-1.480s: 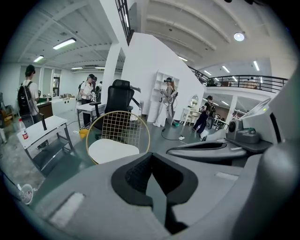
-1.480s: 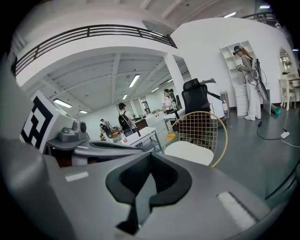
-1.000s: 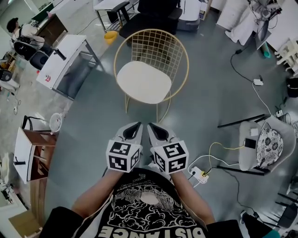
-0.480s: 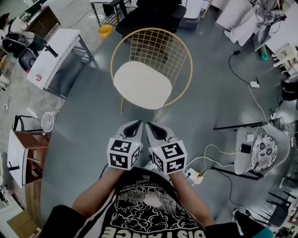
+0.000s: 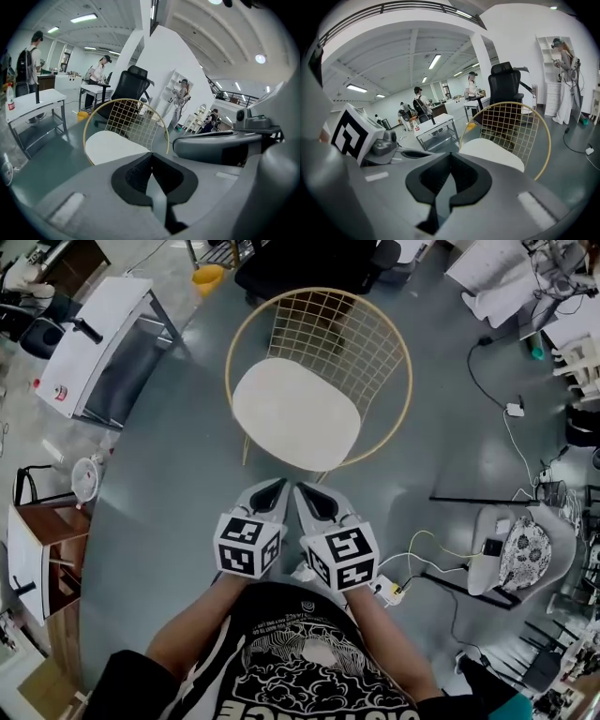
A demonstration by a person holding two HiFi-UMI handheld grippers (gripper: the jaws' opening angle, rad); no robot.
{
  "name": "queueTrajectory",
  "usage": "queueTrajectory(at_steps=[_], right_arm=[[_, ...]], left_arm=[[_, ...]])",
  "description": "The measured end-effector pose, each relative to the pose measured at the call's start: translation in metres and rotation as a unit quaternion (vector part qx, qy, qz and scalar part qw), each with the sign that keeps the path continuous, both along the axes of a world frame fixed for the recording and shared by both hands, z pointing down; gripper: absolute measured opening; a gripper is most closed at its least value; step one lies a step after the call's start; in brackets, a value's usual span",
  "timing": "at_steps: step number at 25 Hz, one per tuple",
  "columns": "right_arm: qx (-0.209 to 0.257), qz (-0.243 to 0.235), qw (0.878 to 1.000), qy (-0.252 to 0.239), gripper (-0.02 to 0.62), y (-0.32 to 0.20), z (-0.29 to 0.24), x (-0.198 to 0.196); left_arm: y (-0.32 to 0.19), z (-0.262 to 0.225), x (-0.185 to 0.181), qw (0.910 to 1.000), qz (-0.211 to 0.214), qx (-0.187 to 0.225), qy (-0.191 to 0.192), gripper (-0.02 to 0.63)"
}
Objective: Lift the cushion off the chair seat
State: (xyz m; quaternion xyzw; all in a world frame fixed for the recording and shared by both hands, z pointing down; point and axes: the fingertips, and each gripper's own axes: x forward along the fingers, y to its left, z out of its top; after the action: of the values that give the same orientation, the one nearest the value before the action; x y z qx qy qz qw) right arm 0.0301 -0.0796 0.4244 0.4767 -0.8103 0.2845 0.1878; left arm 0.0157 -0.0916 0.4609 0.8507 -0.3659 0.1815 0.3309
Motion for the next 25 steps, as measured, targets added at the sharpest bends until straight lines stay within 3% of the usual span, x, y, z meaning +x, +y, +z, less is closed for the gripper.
queueTrajectory(at_steps=[3, 8, 13, 18, 25], right_arm=[[-0.019, -0.007, 1.0, 0.009, 0.0, -0.027, 0.009, -0.024], [-0.032, -0.016, 0.999, 0.015, 0.0, -0.048, 0.027, -0.025], [-0.041, -0.016, 0.999, 0.028, 0.0, -0.065, 0.045, -0.019], [-0.053, -0.015, 0.998, 0.04, 0.0, -0.08, 0.058, -0.024], [-0.066, -0.009, 0.997, 0.044, 0.0, -0.09, 0.075, -0.02]], left_arm=[[-0.024, 0.015, -0.021, 0.9988, -0.012, -0.026, 0.039, -0.003], [-0.035, 0.046, -0.017, 0.9927, -0.022, -0.061, 0.101, -0.003], [-0.051, 0.074, -0.016, 0.9807, -0.046, -0.097, 0.163, -0.003], [-0.073, 0.097, -0.025, 0.9623, -0.063, -0.13, 0.23, -0.003], [-0.087, 0.13, -0.032, 0.9471, -0.079, -0.159, 0.267, -0.002]])
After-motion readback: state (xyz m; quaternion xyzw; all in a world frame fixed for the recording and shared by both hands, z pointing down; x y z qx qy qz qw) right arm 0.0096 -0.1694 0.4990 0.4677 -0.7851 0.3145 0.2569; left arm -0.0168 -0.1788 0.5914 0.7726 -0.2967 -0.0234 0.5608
